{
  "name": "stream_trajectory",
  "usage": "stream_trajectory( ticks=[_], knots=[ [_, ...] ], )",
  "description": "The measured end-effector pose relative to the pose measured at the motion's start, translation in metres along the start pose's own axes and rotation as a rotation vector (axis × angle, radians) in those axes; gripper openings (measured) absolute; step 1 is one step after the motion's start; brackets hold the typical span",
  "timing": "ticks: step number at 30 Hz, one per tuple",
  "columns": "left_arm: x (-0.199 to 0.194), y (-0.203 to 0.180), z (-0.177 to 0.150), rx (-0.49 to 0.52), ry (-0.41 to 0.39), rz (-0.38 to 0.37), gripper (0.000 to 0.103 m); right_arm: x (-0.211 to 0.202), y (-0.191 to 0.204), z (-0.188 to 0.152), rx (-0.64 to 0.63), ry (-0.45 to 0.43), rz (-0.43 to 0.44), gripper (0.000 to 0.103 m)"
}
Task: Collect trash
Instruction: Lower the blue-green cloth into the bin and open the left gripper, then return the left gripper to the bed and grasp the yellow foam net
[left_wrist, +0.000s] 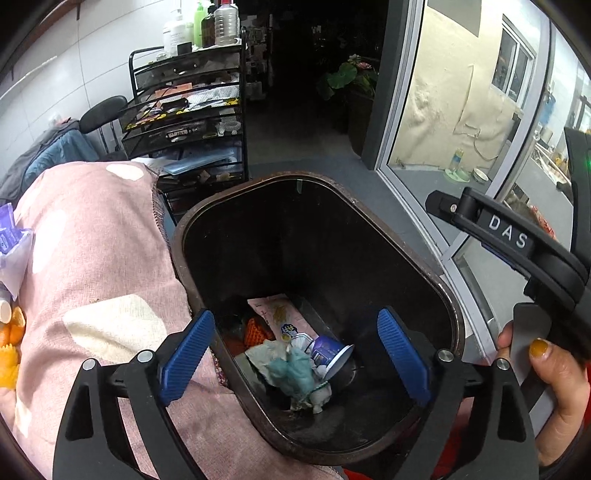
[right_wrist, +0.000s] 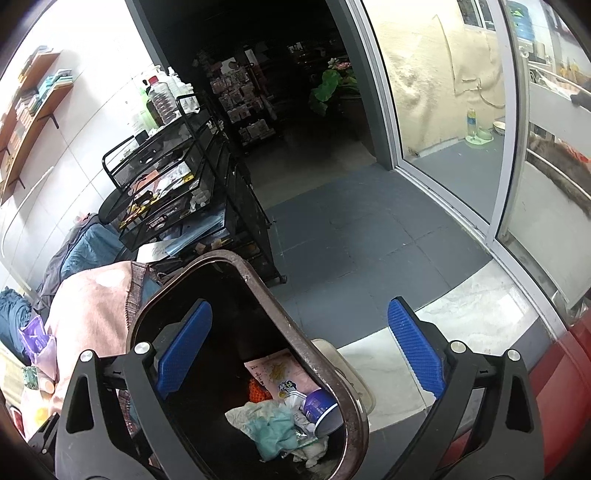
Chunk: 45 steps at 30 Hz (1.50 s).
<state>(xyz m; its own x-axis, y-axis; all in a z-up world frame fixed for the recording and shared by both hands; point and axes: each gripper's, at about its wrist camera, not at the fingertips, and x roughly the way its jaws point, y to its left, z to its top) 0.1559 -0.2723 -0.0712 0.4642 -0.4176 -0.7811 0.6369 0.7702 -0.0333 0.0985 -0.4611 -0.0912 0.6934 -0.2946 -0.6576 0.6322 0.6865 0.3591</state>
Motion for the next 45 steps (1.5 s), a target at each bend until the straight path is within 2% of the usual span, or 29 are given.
stream_trajectory(
  ticks=[10, 19, 22, 28, 35, 40, 45],
  knots=[
    [-0.022, 0.009, -0.004, -0.02, -0.046, -0.004, 0.091, -0.003, 0.004, -0.001, -0.019, -0.009, 0.021, 0.095],
    [-0.067, 0.037, -0.022, -0.033, -0.122, 0.095, 0.094, -0.009, 0.037, -0.015, -0.141, 0.025, 0.136, 0.095],
    [-0.081, 0.054, -0.029, -0.051, -0.138, 0.154, 0.094, -0.013, 0.05, -0.021, -0.177, 0.025, 0.156, 0.095],
    [-0.104, 0.108, -0.044, -0.186, -0.143, 0.24, 0.094, -0.017, 0.071, -0.033, -0.235, 0.047, 0.204, 0.095],
    [-0.121, 0.17, -0.065, -0.332, -0.143, 0.304, 0.094, -0.024, 0.106, -0.051, -0.323, 0.077, 0.273, 0.095],
    [-0.123, 0.207, -0.078, -0.41, -0.115, 0.349, 0.094, -0.03, 0.135, -0.06, -0.375, 0.088, 0.325, 0.095],
    [-0.113, 0.233, -0.083, -0.446, -0.061, 0.372, 0.093, -0.034, 0.167, -0.073, -0.439, 0.103, 0.376, 0.095]
  ],
)
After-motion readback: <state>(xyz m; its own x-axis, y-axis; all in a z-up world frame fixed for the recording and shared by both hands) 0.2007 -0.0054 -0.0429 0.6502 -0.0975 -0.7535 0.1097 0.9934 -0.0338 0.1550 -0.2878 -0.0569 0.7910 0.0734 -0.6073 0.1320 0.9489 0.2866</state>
